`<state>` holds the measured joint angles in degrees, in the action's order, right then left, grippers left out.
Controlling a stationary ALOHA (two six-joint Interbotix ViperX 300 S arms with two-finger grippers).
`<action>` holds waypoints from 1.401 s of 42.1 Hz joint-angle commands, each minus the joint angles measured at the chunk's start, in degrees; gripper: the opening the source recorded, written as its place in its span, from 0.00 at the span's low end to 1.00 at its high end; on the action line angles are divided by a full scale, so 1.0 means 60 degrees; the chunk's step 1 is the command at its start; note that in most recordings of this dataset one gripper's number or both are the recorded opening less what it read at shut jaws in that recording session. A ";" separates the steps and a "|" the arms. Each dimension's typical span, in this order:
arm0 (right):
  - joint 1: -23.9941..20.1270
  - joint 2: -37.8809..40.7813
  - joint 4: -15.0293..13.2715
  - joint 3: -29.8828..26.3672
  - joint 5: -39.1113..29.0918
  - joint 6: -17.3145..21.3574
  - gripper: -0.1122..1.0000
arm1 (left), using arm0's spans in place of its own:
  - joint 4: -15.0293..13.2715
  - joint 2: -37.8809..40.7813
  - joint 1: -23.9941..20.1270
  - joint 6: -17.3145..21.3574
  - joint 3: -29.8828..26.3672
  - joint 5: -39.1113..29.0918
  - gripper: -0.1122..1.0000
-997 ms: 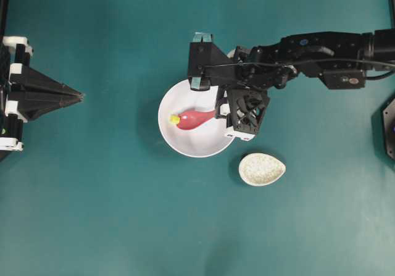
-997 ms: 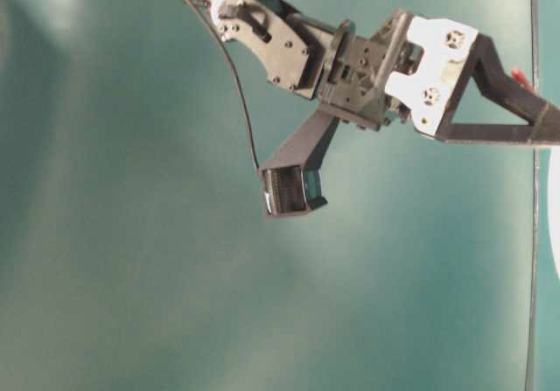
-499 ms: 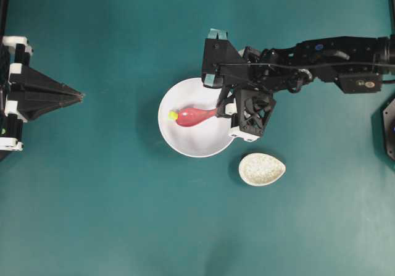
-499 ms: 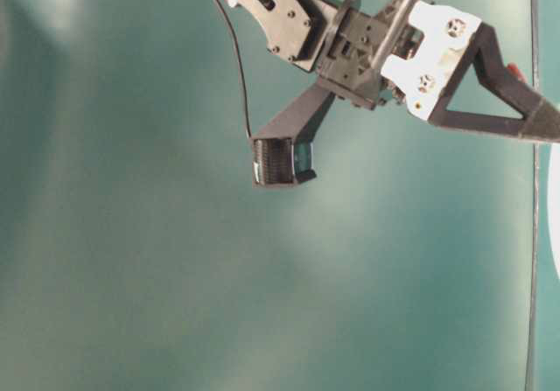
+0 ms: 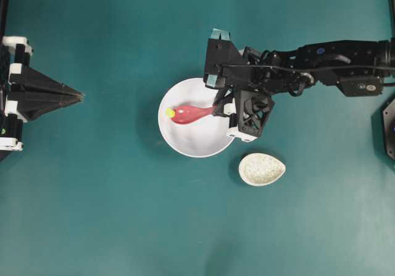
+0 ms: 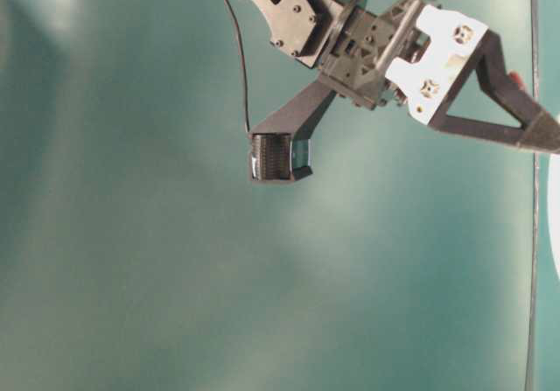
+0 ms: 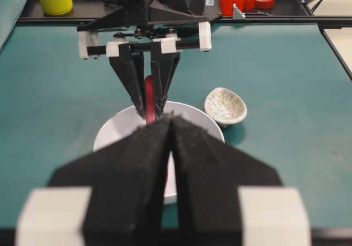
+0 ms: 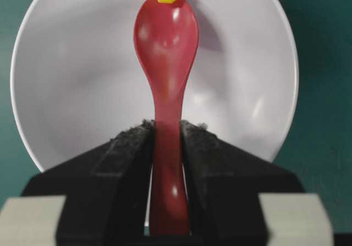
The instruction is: Scoop the yellow hexagonal prism block from the bowl with a spoon using the right arm.
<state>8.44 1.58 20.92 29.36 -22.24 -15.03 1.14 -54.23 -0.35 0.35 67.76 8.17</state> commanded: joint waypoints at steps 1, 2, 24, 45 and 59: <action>-0.0029 -0.0293 0.0029 -0.0088 0.0117 -0.0015 0.31 | 0.0015 0.0044 -0.0015 -0.0015 -0.0205 0.0088 0.10; -0.0029 -0.0293 0.0029 -0.0088 0.0146 -0.0015 0.31 | 0.0029 0.0044 -0.0015 -0.0015 -0.0205 0.0088 0.10; -0.0029 -0.0293 0.0029 -0.0088 0.0366 -0.0015 0.31 | 0.0015 0.0044 -0.0015 -0.0015 -0.0205 0.0073 0.10; -0.0029 -0.0322 0.0029 -0.0059 0.0498 -0.0015 0.31 | 0.0015 0.0059 0.0000 -0.0015 -0.0190 0.0088 0.10; -0.0029 -0.0366 0.0029 -0.0015 0.0776 -0.0015 0.31 | 0.0029 0.0073 -0.0015 -0.0015 -0.0190 0.0073 0.10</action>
<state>8.35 1.58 20.92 29.79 -18.19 -15.03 1.14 -54.23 -0.44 0.35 67.76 8.09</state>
